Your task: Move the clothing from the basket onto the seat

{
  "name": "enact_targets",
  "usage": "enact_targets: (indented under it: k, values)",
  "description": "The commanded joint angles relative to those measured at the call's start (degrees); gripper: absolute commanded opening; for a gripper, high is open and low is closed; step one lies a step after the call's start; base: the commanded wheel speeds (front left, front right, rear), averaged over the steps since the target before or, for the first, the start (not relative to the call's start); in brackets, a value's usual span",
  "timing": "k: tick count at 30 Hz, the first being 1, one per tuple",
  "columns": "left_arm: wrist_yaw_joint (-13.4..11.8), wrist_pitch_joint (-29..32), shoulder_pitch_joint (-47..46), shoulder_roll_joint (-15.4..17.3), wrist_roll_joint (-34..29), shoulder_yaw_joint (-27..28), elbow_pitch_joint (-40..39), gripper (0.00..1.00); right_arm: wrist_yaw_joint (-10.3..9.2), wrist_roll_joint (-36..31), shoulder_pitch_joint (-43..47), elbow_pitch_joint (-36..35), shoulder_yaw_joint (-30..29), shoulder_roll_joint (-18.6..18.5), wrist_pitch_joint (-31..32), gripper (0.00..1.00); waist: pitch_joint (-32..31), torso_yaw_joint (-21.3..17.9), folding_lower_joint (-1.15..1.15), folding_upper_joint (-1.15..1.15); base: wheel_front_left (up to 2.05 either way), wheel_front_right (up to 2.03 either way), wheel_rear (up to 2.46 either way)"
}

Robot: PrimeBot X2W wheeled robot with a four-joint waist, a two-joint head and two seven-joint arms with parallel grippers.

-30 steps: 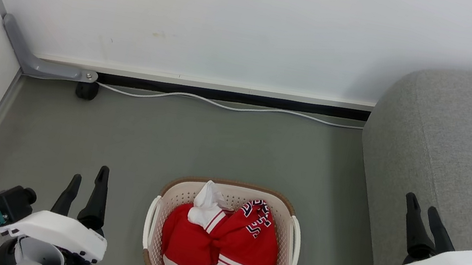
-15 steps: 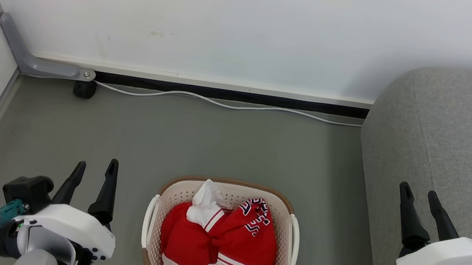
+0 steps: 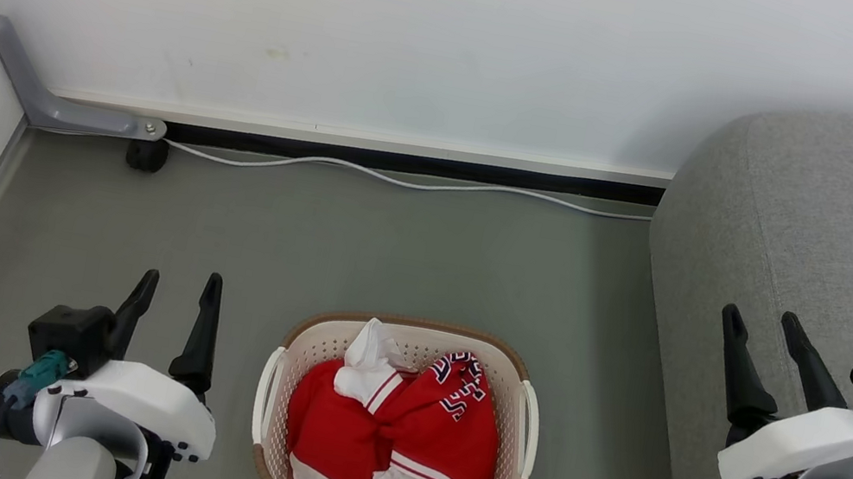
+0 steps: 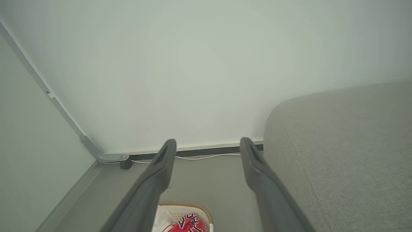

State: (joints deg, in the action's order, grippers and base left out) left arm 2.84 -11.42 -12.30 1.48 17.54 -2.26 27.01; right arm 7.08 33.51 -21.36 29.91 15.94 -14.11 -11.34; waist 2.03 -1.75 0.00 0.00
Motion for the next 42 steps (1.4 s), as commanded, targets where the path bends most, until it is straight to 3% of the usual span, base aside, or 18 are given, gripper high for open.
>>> enact_targets:
  k: [1, 16, 34, 42]
  values:
    - [-0.65, -0.90, -3.17, 1.12, -1.49, 1.24, -1.13, 1.00, 0.37, -1.40, -2.17, -1.04, 1.21, -1.07, -0.97, 1.00, 0.06, 0.00, 0.00, 0.00, 0.00, 0.00, 0.00]
    - [-1.77, -3.58, -5.24, 1.40, -11.79, 0.48, 0.05, 1.00, 0.41, -9.64, -4.99, 0.38, 3.64, -2.60, -3.65, 1.00, 0.49, -0.38, 0.00, 0.00, 0.00, 0.00, 0.00]
    - [-3.08, -3.58, -4.77, 1.40, -7.94, 1.18, 0.13, 1.00, 0.41, -10.02, -4.60, 0.45, -0.79, -1.15, -3.65, 1.00, 1.23, -0.28, 0.00, 0.00, 0.00, 0.00, 0.00]
    - [-3.54, -3.58, -5.21, 1.40, -6.26, -0.42, -0.25, 1.00, 0.41, -10.08, -5.47, -2.28, -1.54, -1.84, -3.65, 1.00, 4.85, -0.49, 0.00, 0.00, 0.00, 0.00, 0.00]
